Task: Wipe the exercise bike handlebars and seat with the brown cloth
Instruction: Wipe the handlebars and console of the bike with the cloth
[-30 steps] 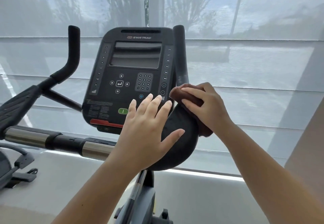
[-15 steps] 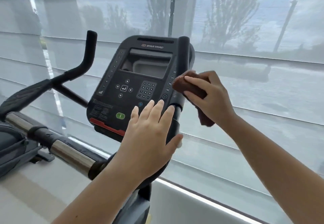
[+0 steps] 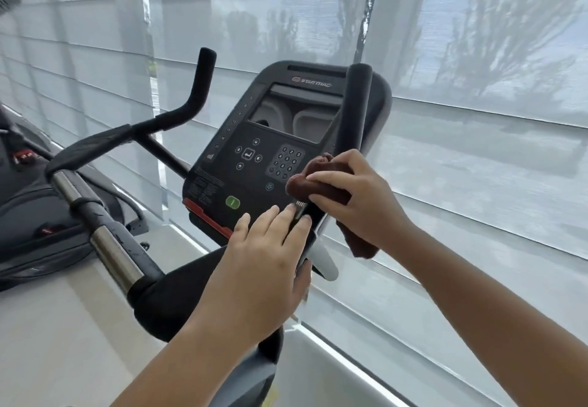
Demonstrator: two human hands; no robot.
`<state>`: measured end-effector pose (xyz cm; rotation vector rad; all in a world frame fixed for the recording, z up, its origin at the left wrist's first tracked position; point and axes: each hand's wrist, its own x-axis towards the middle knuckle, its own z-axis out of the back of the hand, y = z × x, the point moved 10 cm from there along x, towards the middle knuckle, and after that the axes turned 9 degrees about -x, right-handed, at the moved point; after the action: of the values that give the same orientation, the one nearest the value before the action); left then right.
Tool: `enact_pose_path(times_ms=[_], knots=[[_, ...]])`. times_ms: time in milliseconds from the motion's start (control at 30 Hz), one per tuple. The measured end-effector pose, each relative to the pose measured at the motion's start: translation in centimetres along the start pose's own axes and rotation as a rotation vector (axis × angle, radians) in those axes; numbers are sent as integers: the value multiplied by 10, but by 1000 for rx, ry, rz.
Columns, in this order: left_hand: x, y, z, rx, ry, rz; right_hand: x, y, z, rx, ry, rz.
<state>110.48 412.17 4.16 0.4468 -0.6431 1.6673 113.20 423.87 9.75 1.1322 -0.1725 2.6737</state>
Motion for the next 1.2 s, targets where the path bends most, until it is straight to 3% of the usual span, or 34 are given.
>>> enact_pose_path(times_ms=[167,300,400,500,667,800,900,1000,1200], knots=[[-3,1,1,-52,13,-18,45,-25,12,-399,0,-38],[-2,2,1,-77,5,-34,21,-19,2,-92,-44,-200],[-3,2,-1,-86,-1,-40,-15,3,0,106,-66,-179],[-2,2,-1,-92,-14,-41,-9,12,2,46,-53,-73],[-3,3,0,-74,-28,-34,45,-29,9,-283,-48,-116],[-3,1,1,-35,-33,-30,15,-32,8,7,-153,-210],[-1,-2,2,23,-51,-37,-15,-16,0,156,-174,-144],[6,-10,2,66,-70,-14,-2,-11,3,57,-176,0],[26,-21,-7,117,-77,36,68,-50,37,-246,-343,68]])
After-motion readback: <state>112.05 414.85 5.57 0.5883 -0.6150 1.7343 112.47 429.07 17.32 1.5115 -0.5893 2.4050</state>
